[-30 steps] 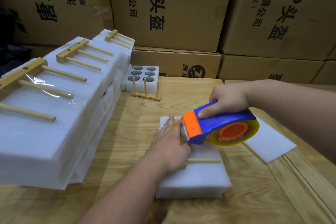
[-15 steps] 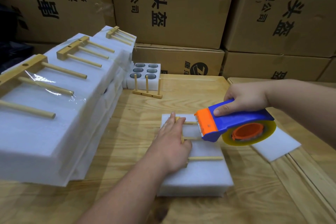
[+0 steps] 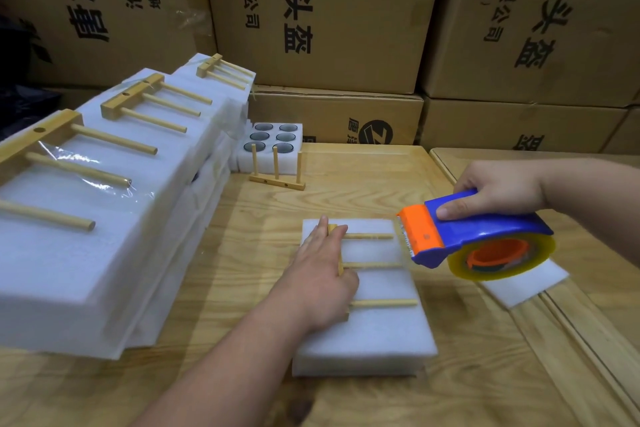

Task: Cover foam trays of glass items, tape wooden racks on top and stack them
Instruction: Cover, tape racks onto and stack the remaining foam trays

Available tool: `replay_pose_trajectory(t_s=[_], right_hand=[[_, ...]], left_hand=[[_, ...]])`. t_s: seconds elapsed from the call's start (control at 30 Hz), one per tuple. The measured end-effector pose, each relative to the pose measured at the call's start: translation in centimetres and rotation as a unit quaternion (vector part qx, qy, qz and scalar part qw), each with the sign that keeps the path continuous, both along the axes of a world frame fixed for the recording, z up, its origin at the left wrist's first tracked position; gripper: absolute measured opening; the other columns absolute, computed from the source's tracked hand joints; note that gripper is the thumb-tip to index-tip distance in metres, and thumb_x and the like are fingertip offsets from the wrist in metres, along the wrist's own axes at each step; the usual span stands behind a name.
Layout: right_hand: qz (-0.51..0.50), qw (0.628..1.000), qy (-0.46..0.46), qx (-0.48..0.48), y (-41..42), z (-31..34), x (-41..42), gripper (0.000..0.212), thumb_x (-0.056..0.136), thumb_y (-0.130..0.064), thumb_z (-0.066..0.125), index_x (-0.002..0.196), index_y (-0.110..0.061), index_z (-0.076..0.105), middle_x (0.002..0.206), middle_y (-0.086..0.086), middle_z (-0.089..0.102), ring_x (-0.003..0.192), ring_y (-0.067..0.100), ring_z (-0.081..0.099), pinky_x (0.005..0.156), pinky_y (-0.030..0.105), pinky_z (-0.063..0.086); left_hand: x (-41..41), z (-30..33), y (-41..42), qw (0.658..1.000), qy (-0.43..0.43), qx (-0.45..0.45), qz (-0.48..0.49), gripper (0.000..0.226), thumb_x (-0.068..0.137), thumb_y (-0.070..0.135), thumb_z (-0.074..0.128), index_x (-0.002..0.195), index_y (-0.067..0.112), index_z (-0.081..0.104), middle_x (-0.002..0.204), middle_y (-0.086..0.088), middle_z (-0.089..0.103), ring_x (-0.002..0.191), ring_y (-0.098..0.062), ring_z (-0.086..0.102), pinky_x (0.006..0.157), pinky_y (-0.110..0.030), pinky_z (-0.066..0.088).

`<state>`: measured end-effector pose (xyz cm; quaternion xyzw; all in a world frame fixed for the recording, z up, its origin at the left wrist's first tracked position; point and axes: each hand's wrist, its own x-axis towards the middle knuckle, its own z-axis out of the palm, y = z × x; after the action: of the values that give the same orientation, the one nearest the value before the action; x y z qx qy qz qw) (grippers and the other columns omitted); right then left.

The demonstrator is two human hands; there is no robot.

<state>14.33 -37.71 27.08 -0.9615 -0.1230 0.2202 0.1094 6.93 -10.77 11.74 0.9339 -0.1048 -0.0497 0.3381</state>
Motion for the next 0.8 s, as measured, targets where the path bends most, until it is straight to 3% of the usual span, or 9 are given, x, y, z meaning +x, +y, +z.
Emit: replay_pose_trajectory(t_s=[0.33, 0.47, 0.6, 0.7, 0.8], right_hand=[[-0.045, 0.999, -0.016, 0.020, -5.4, -0.6, -0.4, 0.068, 0.070, -0.080, 0.059, 0.086, -0.015, 0.074, 0.074, 0.002, 0.076, 0.065, 0.016, 0.073, 0.058, 0.022, 0.050], [-0.049, 0.999, -0.008, -0.017, -5.3, -1.1, -0.6, 0.071, 0.065, -0.085, 0.059, 0.087, -0.018, 0.074, 0.074, -0.003, 0.076, 0.067, 0.014, 0.074, 0.061, 0.026, 0.053], [-0.043, 0.995, -0.025, -0.081, -3.7, -1.7, -0.5, 0.075, 0.062, -0.090, 0.057, 0.083, -0.020, 0.074, 0.069, -0.007, 0.074, 0.068, 0.014, 0.071, 0.059, 0.026, 0.051], [-0.035, 0.990, -0.034, -0.130, -2.4, -1.8, -0.3, 0.070, 0.069, -0.089, 0.058, 0.082, -0.021, 0.073, 0.071, -0.004, 0.074, 0.070, 0.014, 0.070, 0.062, 0.028, 0.050], [-0.032, 0.982, -0.033, -0.183, -0.8, -1.6, -0.2, 0.071, 0.068, -0.090, 0.057, 0.085, -0.022, 0.070, 0.077, -0.002, 0.073, 0.072, 0.017, 0.069, 0.062, 0.030, 0.050]], left_hand=[[0.0, 0.2, 0.0, 1.000, 0.005, 0.009, -0.005, 0.073, 0.099, 0.034, 0.043, 0.161, 0.035, 0.006, 0.167, 0.014, -0.018, 0.153, -0.004, -0.014, 0.122, -0.028, 0.002], [-0.1, 0.5, 0.0, 1.000, 0.007, 0.007, -0.002, 0.077, 0.096, 0.035, 0.049, 0.161, 0.036, 0.006, 0.167, 0.013, -0.018, 0.154, -0.005, -0.013, 0.120, -0.027, 0.003], [-0.3, 0.5, 0.0, 1.000, 0.014, -0.003, -0.001, 0.095, 0.087, 0.063, 0.060, 0.160, 0.038, 0.005, 0.165, 0.020, -0.019, 0.153, -0.004, -0.010, 0.120, -0.028, 0.006], [-0.5, 0.5, 0.0, 1.000, 0.020, -0.019, 0.004, 0.104, 0.078, 0.086, 0.048, 0.160, 0.039, 0.007, 0.164, 0.022, -0.018, 0.153, -0.002, -0.011, 0.119, -0.028, 0.005], [-0.5, 0.4, -0.1, 1.000, 0.011, -0.023, 0.012, 0.087, 0.088, 0.079, 0.035, 0.161, 0.037, 0.009, 0.166, 0.018, -0.016, 0.153, -0.004, -0.010, 0.120, -0.029, 0.003]])
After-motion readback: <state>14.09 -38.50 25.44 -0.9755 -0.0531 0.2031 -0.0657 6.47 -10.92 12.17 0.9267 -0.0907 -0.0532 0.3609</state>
